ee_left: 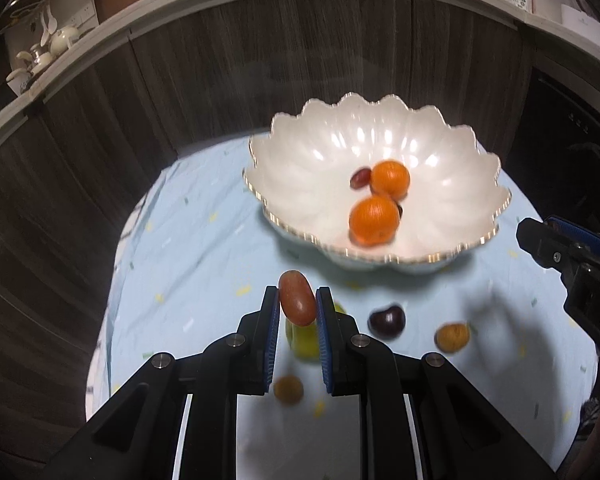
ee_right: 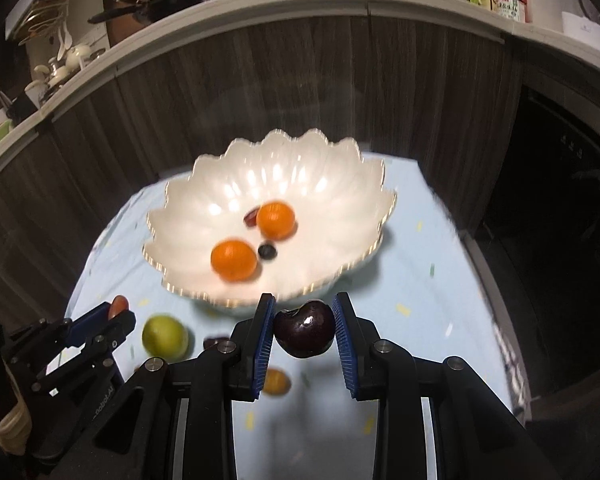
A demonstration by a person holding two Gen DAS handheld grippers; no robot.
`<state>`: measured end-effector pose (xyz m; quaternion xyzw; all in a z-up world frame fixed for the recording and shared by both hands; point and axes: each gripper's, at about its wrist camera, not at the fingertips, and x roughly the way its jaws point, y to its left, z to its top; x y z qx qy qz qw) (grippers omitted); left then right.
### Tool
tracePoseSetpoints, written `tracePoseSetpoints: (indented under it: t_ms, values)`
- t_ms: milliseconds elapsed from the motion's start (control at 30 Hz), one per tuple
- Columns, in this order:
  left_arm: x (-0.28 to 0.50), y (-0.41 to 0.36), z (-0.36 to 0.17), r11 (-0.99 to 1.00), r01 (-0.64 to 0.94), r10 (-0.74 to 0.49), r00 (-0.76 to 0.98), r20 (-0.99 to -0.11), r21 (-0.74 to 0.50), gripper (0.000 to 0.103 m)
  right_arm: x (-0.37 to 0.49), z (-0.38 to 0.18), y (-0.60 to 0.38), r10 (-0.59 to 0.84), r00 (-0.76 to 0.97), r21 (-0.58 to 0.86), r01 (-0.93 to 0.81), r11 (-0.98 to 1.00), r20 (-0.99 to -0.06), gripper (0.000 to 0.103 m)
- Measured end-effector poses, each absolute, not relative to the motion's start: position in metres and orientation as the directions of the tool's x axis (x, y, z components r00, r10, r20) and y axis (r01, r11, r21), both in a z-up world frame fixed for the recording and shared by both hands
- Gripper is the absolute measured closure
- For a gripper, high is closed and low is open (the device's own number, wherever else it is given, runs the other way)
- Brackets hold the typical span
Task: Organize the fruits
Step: 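Lift and carry the date and cherry over the white bowl with both tools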
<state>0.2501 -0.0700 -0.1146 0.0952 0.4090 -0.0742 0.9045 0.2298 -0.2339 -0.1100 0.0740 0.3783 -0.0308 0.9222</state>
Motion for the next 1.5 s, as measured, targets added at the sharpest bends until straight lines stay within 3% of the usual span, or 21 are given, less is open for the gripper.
tracePoseSetpoints:
  t_ms: [767,1500]
  values:
    - [0.316,-0.091,-0.097,0.971,0.218,-0.083,0.691,-0.718,0.098,0.084,0.289,-0.097,-0.261,-0.059,0.739,0.079,0.150,0.985,-0.671,0.072]
    - [0.362,-0.096,-0.119,0.977,0.192,-0.059,0.654,-0.754,0.090,0.083,0.343,-0.123,-0.275,-0.072,0.677,0.068,0.178,0.982,-0.732,0.072]
